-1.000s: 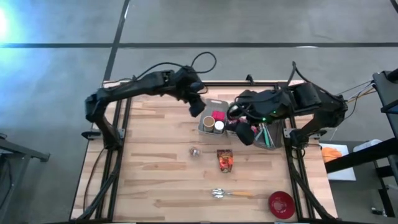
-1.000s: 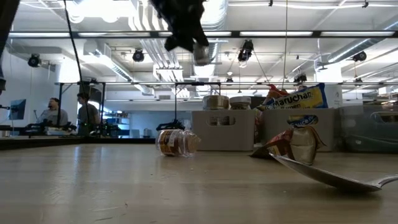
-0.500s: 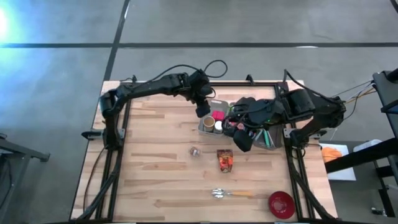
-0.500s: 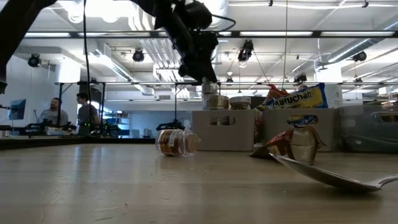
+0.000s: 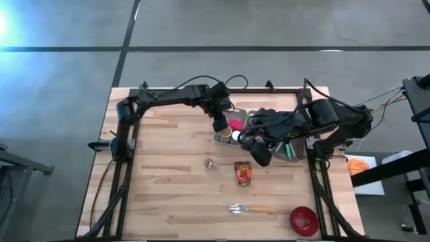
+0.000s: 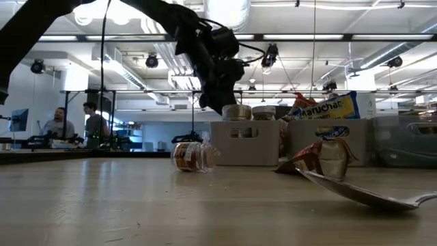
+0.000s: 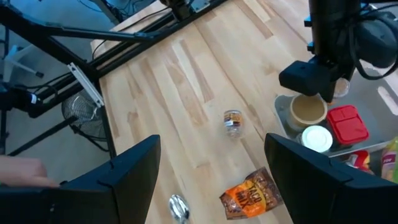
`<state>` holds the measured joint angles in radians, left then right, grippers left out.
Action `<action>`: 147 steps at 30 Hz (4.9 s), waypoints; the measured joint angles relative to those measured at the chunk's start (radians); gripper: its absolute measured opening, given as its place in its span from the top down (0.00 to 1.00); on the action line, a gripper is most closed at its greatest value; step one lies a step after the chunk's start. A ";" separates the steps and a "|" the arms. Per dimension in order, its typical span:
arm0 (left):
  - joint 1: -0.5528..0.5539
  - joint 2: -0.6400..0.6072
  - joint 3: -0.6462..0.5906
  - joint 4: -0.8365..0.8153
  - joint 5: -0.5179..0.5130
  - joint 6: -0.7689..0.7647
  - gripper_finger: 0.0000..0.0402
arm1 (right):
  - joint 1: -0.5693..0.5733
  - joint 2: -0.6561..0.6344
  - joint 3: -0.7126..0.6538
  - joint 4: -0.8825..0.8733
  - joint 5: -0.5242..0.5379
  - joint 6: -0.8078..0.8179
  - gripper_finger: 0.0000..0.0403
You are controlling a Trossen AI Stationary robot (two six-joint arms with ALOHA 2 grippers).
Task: Pick & Place Food Item
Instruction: Put the bottom brown seasoning bottle into the left gray bin, then put the brown seasoning bottle into the left gray bin
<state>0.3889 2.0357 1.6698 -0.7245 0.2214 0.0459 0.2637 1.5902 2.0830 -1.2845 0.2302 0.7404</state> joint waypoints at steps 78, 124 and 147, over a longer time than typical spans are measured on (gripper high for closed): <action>-0.003 -0.065 -0.202 0.089 -0.016 0.094 0.12 | 0.016 0.000 -0.010 0.001 -0.002 -0.011 0.30; -0.417 -0.267 -0.571 0.284 -0.126 0.279 0.30 | 0.095 -0.032 -0.077 0.077 0.170 -0.026 0.30; -0.464 -0.259 -0.736 0.507 -0.178 0.260 0.32 | 0.099 -0.038 -0.077 0.102 0.171 0.020 0.30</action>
<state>-0.0750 1.7771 0.9336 -0.2175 0.0438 0.3058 0.3626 1.5524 2.0060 -1.1825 0.4011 0.7601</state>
